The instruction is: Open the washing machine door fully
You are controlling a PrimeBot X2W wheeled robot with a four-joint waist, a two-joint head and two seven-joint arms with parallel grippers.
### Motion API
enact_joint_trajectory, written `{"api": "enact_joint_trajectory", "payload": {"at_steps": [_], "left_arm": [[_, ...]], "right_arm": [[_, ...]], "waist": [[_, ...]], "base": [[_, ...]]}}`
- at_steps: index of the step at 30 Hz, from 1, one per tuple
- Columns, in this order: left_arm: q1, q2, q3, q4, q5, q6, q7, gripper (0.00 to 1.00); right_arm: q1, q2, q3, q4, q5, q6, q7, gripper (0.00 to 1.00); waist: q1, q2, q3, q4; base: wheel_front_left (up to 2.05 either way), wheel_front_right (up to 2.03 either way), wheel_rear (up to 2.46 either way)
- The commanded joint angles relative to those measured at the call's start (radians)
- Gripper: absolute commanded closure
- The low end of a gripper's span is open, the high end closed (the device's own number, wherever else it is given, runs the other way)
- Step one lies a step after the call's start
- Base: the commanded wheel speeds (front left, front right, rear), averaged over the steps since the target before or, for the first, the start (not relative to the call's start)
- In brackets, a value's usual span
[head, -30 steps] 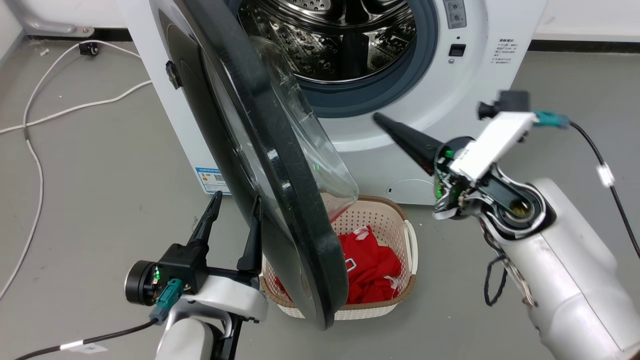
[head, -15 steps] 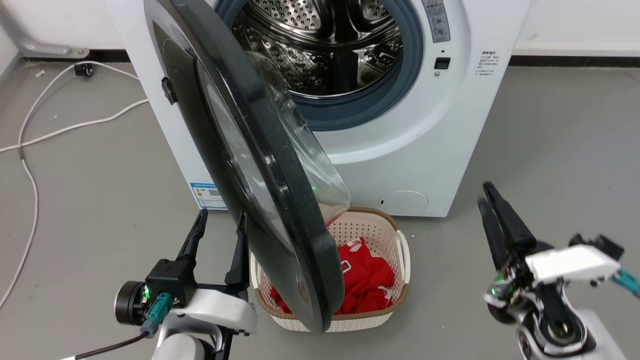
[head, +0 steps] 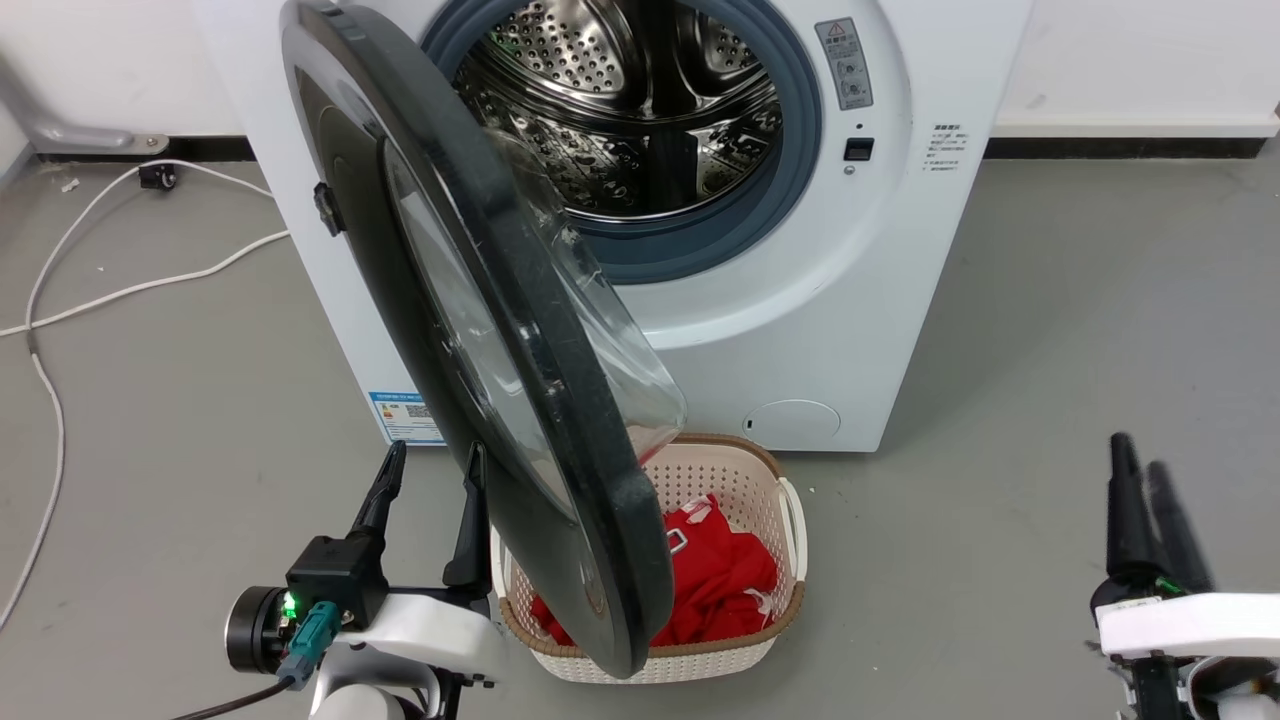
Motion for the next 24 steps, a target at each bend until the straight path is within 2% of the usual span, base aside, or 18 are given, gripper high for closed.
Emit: {"api": "enact_joint_trajectory", "payload": {"at_steps": [1,4,6,8,12,15,24], "left_arm": [[0.008,-0.001,-0.001,-0.002,-0.002,0.003,-0.003,0.0],[0.003,0.0,0.004,-0.003,0.002,0.002,-0.003,0.0],[0.0,-0.001,0.005,-0.005,0.004,0.001,-0.003,0.0],[-0.001,-0.001,0.009,-0.007,0.009,0.001,-0.003,0.0],[-0.005,-0.001,0.018,-0.008,0.012,-0.001,-0.003,0.0],[-0.007,-0.001,0.023,-0.011,0.018,-0.002,-0.003,0.0],[-0.015,-0.001,0.031,-0.014,0.026,-0.008,-0.003,0.0]], "right_arm": [[0.0,0.025,-0.033,-0.019,-0.101,0.0,-0.001,0.0],[0.008,0.071,-0.123,-0.095,-0.423,0.0,-0.002,0.0],[0.019,0.089,-0.147,-0.154,-0.604,0.0,-0.002,0.0],[0.029,0.102,-0.15,-0.208,-0.747,0.0,-0.002,0.0],[0.059,0.112,-0.13,-0.288,-0.946,0.0,0.0,0.0],[0.093,0.114,-0.106,-0.318,-1.0,0.0,0.012,0.0],[0.143,0.114,-0.068,-0.232,-0.94,0.0,0.018,0.0]], "waist": [[0.0001,0.0,0.0,-0.002],[0.0001,0.0,0.002,-0.004],[0.0001,0.0,0.004,-0.005],[0.0001,0.0,0.006,-0.006],[0.0001,0.0,0.012,-0.008],[0.0001,0.0,0.017,-0.012],[0.0001,0.0,0.021,-0.018]], "base": [[0.0,0.0,0.0],[0.0,0.0,0.0],[0.0,0.0,0.0],[0.0,0.0,0.0],[0.0,0.0,0.0],[0.0,0.0,0.0],[0.0,0.0,0.0]]}}
